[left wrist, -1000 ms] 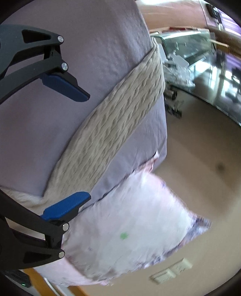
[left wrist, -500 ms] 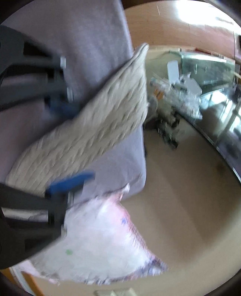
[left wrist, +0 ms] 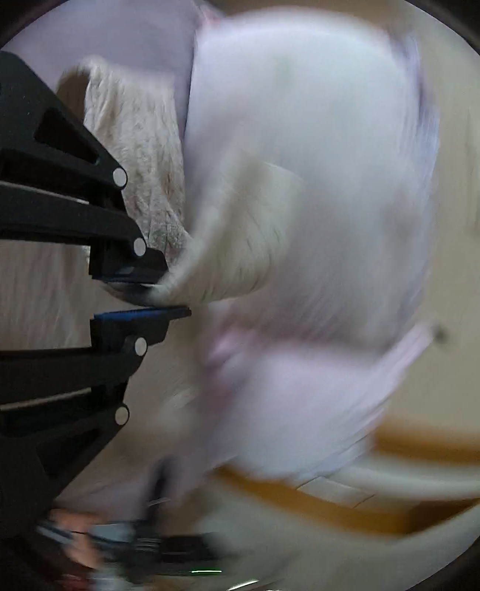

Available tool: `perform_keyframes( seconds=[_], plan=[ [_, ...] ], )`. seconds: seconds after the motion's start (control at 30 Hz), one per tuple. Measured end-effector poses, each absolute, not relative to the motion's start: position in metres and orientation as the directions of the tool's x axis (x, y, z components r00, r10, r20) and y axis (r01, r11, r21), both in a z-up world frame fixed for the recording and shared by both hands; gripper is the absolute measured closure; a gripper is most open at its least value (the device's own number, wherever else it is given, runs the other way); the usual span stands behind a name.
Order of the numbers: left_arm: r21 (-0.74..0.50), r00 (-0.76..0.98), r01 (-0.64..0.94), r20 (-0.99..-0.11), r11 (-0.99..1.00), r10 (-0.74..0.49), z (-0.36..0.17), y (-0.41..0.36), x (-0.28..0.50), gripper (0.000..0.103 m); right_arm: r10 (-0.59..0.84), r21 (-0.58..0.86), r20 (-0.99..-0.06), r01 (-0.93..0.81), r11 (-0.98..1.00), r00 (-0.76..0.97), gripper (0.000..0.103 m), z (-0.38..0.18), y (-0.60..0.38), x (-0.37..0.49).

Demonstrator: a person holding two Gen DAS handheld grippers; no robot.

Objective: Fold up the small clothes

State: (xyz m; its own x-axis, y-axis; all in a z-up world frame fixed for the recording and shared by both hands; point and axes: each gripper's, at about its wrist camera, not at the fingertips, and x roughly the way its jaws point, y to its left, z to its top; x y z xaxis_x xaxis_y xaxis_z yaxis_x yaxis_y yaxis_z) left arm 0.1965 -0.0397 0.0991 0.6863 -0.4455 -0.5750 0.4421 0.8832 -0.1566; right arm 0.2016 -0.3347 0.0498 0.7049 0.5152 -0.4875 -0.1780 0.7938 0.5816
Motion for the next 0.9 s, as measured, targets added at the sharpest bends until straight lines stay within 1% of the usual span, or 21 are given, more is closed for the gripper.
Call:
perform_keyframes(
  seconds=[0.03, 0.1, 0.17, 0.2, 0.23, 0.3, 0.33, 0.43, 0.5, 0.57, 0.67, 0.7, 0.73, 0.77, 0.83, 0.87, 0.9],
  plan=[
    [-0.112, 0.624, 0.495, -0.644, 0.862, -0.442, 0.077, -0.073, 0.195, 0.090, 0.517, 0.593, -0.495, -0.164, 0.788, 0.699, 0.030, 0.046, -0.337, 0.204],
    [-0.091, 0.583, 0.519, -0.690, 0.850, -0.430, 0.057, -0.088, 0.189, 0.090, 0.528, 0.624, -0.515, -0.127, 0.771, 0.676, 0.032, 0.038, -0.348, 0.209],
    [-0.115, 0.594, 0.495, -0.679, 0.861, -0.432, 0.056, -0.069, 0.178, 0.090, 0.547, 0.655, -0.521, -0.104, 0.748, 0.655, 0.041, 0.029, -0.358, 0.212],
    [-0.123, 0.612, 0.475, -0.665, 0.871, -0.428, 0.059, -0.055, 0.173, 0.087, 0.552, 0.660, -0.526, -0.100, 0.745, 0.647, 0.047, 0.026, -0.361, 0.214],
    [-0.122, 0.635, 0.450, -0.653, 0.884, -0.413, 0.062, -0.040, 0.167, 0.083, 0.555, 0.662, -0.537, -0.091, 0.744, 0.635, 0.051, 0.023, -0.362, 0.217],
    [-0.107, 0.687, 0.382, -0.632, 0.918, -0.360, 0.070, -0.004, 0.154, 0.069, 0.565, 0.672, -0.552, -0.075, 0.737, 0.613, 0.053, 0.016, -0.359, 0.227],
    [-0.106, 0.699, 0.353, -0.630, 0.930, -0.337, 0.071, 0.013, 0.150, 0.067, 0.567, 0.675, -0.562, -0.064, 0.735, 0.602, 0.054, 0.013, -0.358, 0.231],
    [-0.140, 0.699, 0.267, -0.652, 0.953, -0.292, 0.065, 0.056, 0.132, 0.059, 0.564, 0.686, -0.605, 0.008, 0.728, 0.563, 0.055, 0.000, -0.353, 0.245],
    [-0.201, 0.667, 0.243, -0.676, 0.949, -0.314, 0.056, 0.081, 0.118, 0.055, 0.557, 0.688, -0.627, 0.053, 0.723, 0.545, 0.055, -0.008, -0.351, 0.250],
    [-0.252, 0.633, 0.239, -0.692, 0.938, -0.347, 0.048, 0.093, 0.107, 0.053, 0.558, 0.691, -0.634, 0.069, 0.719, 0.535, 0.055, -0.014, -0.349, 0.252],
    [-0.290, 0.594, 0.235, -0.712, 0.928, -0.374, 0.030, 0.097, 0.099, 0.049, 0.551, 0.688, -0.641, 0.082, 0.721, 0.535, 0.059, -0.016, -0.348, 0.251],
    [-0.298, 0.582, 0.236, -0.719, 0.925, -0.380, 0.026, 0.096, 0.098, 0.048, 0.541, 0.674, -0.651, 0.077, 0.735, 0.533, 0.060, -0.014, -0.345, 0.252],
    [-0.303, 0.575, 0.237, -0.722, 0.923, -0.385, 0.023, 0.095, 0.099, 0.048, 0.530, 0.660, -0.662, 0.076, 0.748, 0.531, 0.063, -0.012, -0.342, 0.254],
    [-0.311, 0.566, 0.238, -0.725, 0.920, -0.391, 0.020, 0.092, 0.100, 0.048, 0.497, 0.622, -0.686, 0.074, 0.779, 0.531, 0.063, -0.007, -0.335, 0.259],
    [-0.322, 0.559, 0.239, -0.725, 0.916, -0.401, 0.015, 0.088, 0.103, 0.047, 0.417, 0.534, -0.724, 0.064, 0.843, 0.549, 0.064, 0.005, -0.319, 0.273],
    [-0.321, 0.559, 0.238, -0.727, 0.917, -0.399, 0.013, 0.086, 0.103, 0.045, 0.350, 0.453, -0.746, 0.048, 0.890, 0.566, 0.064, 0.013, -0.304, 0.284],
    [-0.317, 0.561, 0.239, -0.727, 0.918, -0.397, 0.013, 0.084, 0.105, 0.043, 0.317, 0.405, -0.762, 0.034, 0.914, 0.565, 0.064, 0.015, -0.294, 0.291]
  ],
)
